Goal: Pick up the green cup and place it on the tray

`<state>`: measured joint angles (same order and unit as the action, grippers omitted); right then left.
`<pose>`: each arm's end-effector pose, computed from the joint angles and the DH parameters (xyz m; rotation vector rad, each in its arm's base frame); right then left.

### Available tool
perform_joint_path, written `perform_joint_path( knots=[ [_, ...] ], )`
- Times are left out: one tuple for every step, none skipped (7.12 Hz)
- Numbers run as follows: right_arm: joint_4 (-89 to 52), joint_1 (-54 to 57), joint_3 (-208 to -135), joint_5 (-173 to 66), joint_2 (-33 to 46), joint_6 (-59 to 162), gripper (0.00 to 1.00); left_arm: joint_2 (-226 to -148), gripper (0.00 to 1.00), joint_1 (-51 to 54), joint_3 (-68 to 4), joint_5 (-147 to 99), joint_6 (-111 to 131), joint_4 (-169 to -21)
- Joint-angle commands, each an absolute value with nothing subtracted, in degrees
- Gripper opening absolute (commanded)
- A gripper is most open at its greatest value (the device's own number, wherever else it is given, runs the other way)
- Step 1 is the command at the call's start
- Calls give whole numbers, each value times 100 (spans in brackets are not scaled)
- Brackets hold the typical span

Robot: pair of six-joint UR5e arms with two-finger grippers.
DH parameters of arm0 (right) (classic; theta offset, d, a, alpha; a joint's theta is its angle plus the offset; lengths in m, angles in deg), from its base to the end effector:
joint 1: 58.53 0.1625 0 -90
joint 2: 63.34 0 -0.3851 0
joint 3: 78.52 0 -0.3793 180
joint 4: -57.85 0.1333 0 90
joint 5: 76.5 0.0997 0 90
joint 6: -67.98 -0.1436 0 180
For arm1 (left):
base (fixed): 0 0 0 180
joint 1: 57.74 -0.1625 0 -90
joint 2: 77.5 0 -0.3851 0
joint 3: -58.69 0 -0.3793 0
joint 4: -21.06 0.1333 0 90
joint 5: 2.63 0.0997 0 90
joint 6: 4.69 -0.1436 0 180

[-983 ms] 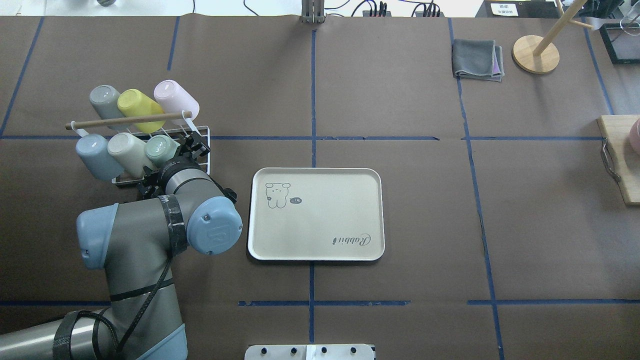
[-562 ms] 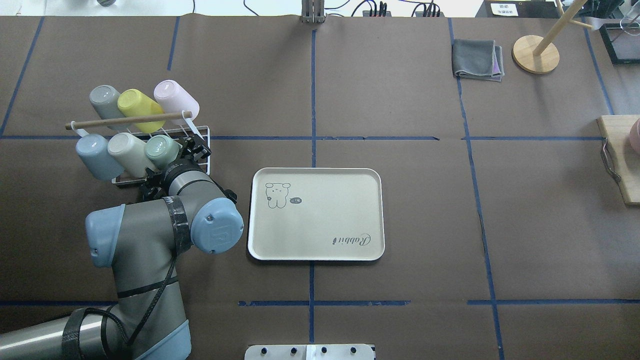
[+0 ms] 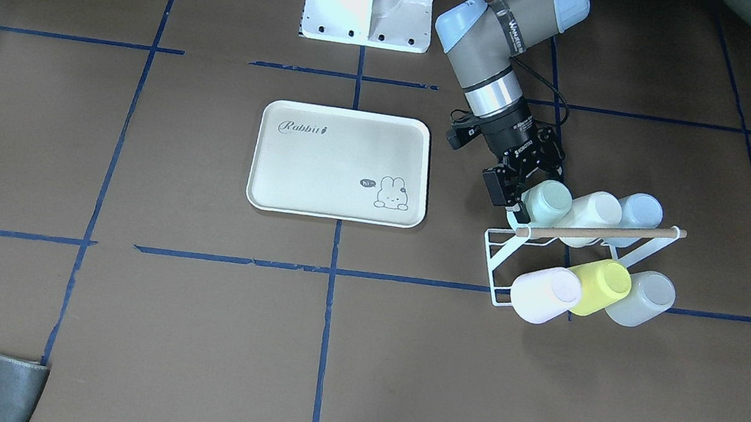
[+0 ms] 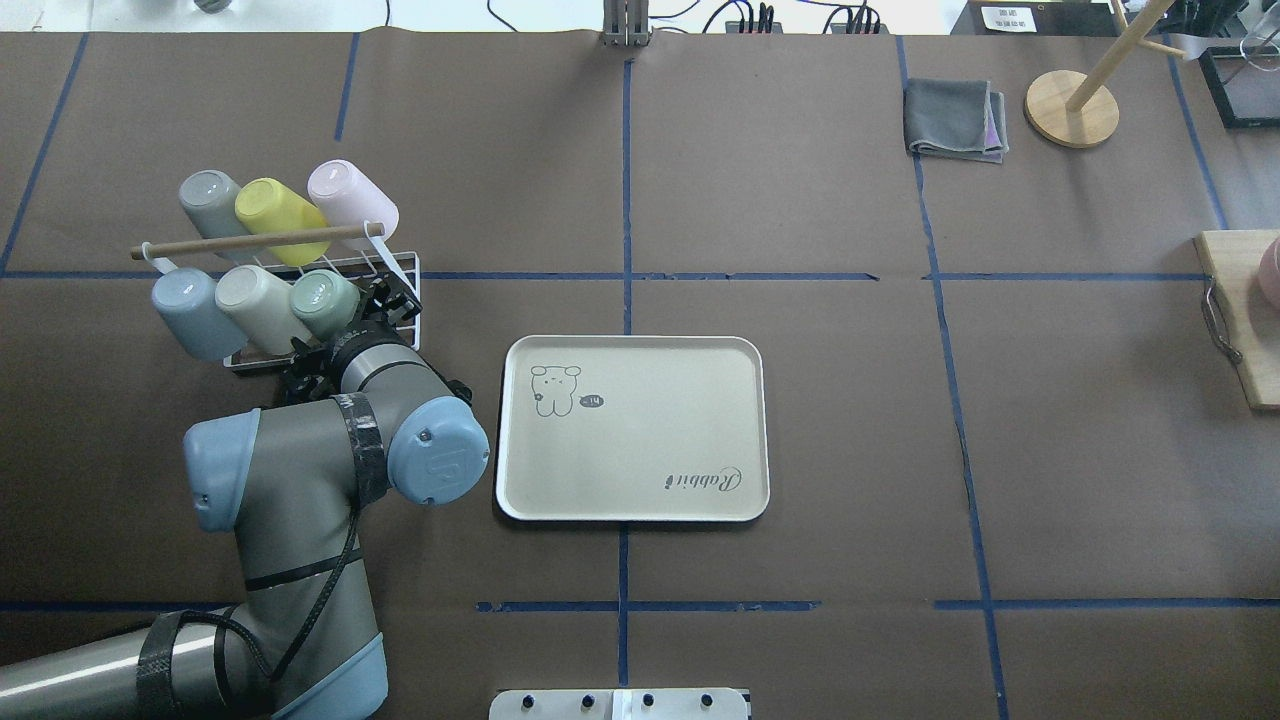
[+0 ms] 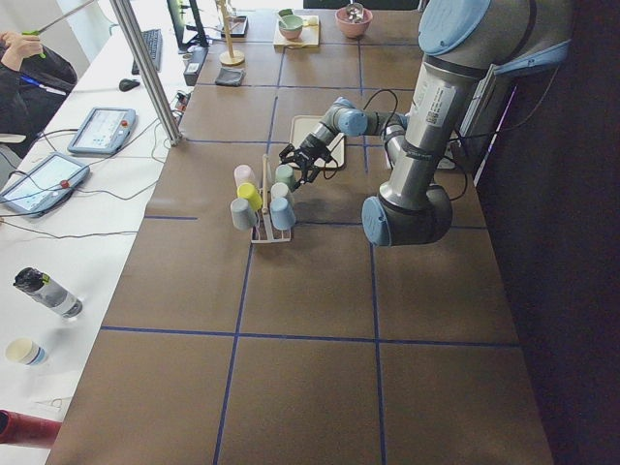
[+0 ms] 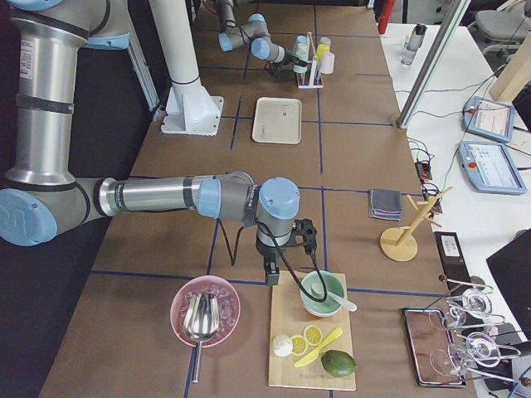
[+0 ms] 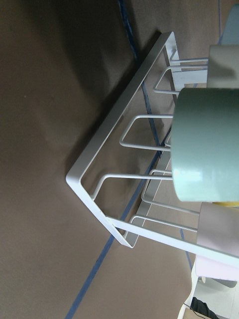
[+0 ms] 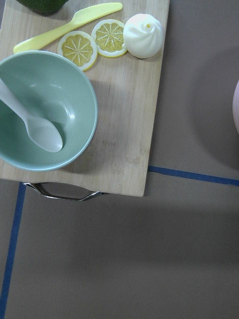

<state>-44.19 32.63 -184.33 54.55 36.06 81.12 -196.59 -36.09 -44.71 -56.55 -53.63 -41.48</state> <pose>0.0471 -0.4018 0.6176 -0.0042 -0.7228 -0.1647 0.4711 -0.4214 0.3291 0.4171 -0.6738 1.8754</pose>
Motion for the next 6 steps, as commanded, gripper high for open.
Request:
perform_joint_path(
  knots=[
    [-4419,3270,-18434,5455,3606,8107,100,-19659,100,-3612,-4344,-5651,-5225,-4152],
    [-4419,3270,-18434,5455,3606,8116,100,-19659,100,-3612,-4326,-5651,-5215,-4152],
    [-4419,3270,-18434,5455,3606,8116,100,-19659,100,-3612,-4282,-5651,-5189,-4160],
    [-4419,3261,-18434,5455,3606,8107,100,-19659,100,-3612,-4212,-5651,-5198,-4360],
    [-4419,3261,-18426,5455,3606,8116,100,-19659,100,-3612,-3968,-5642,-5206,-4728],
    [-4419,3269,-18434,5455,3606,8107,100,-19668,99,-3604,-3966,-5651,-5233,-4792]
  ],
)
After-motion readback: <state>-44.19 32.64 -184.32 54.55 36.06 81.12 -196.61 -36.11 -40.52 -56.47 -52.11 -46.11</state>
